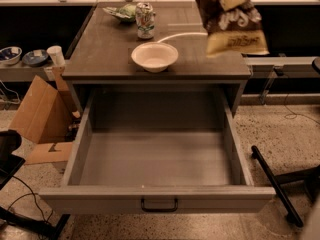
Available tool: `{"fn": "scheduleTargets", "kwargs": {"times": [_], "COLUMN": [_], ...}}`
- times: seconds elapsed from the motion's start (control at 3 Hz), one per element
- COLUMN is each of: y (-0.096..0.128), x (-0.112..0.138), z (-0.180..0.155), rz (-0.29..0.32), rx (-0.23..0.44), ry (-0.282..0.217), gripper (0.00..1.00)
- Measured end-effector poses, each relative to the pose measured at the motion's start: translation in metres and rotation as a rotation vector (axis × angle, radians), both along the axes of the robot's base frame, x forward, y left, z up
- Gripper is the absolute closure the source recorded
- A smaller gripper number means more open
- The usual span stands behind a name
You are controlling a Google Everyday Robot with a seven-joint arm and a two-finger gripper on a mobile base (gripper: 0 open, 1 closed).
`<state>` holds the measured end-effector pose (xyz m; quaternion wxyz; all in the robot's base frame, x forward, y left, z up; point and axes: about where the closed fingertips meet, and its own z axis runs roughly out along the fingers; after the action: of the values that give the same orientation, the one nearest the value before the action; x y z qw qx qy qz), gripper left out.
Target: Pick brown chip bag from top drawer and place on counter
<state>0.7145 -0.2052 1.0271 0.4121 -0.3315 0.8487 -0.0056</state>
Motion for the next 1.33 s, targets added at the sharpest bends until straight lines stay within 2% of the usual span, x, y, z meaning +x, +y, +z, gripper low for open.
{"fn": "scheduleTargets", "kwargs": {"times": [0.33,0.67,1.0,1.33], "y": [0.010,0.015,0.015,0.016], "x": [0.072,0.126,0.163,0.172], "z": [0.011,0.010,-0.009,-0.017], "rz": [-0.026,-0.048,-0.084,-0.091], "rx": [0.011,0.014,0.043,0.048], "ry": [-0.126,-0.217,-0.253,-0.257], "gripper": [1.00,1.00,1.00,0.87]}}
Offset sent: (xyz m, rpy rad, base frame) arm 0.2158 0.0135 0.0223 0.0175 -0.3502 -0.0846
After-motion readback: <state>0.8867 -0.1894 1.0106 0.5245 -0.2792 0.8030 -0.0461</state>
